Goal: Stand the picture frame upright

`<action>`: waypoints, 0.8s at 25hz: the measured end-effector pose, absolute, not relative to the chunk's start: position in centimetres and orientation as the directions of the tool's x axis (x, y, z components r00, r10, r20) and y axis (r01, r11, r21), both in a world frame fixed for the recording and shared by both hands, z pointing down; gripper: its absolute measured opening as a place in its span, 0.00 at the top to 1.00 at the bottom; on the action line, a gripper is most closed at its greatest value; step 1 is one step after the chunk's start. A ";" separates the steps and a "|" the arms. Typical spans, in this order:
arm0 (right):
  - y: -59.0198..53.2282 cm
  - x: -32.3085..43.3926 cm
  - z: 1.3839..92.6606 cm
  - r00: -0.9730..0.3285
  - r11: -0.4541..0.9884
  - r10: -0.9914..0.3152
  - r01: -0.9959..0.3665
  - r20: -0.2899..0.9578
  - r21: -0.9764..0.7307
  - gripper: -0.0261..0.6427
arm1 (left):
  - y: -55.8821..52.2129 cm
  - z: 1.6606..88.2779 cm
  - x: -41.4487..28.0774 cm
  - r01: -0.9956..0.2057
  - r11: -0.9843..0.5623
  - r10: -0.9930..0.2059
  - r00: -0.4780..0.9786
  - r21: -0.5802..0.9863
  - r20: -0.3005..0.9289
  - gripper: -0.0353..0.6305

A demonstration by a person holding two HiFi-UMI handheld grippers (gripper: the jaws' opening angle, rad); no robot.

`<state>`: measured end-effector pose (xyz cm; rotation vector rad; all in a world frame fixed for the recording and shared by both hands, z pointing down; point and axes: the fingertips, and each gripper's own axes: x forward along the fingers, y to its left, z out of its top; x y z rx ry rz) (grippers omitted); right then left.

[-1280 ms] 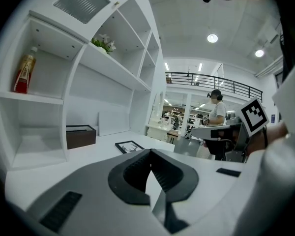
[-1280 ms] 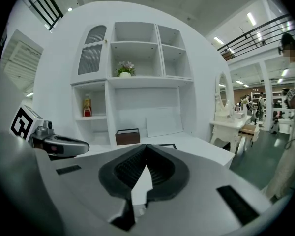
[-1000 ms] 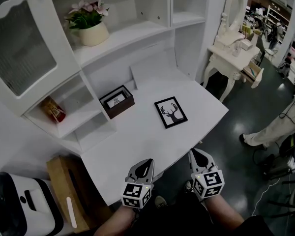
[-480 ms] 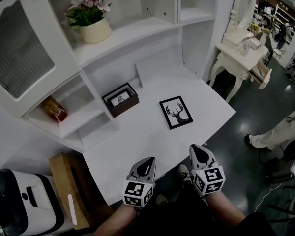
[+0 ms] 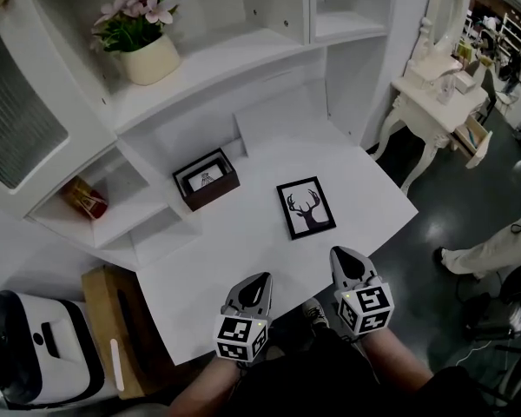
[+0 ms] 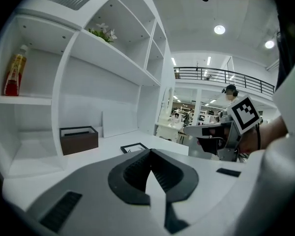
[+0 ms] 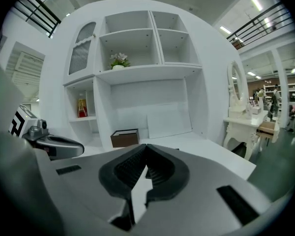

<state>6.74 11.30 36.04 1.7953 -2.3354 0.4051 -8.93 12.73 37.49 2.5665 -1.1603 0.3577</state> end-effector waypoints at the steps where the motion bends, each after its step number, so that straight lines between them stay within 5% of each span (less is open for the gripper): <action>1: 10.9 7.1 36.3 -0.266 0.243 -0.916 -0.963 0.299 -0.114 0.96 | 12.4 37.6 -8.6 -0.764 -0.622 -0.688 0.638 0.172 0.347 0.94; 20: 4.0 11.2 42.5 -0.330 0.298 -0.850 -0.944 0.410 -0.142 0.96 | 6.5 43.0 -4.8 -0.821 -0.526 -0.707 0.566 0.221 0.424 0.94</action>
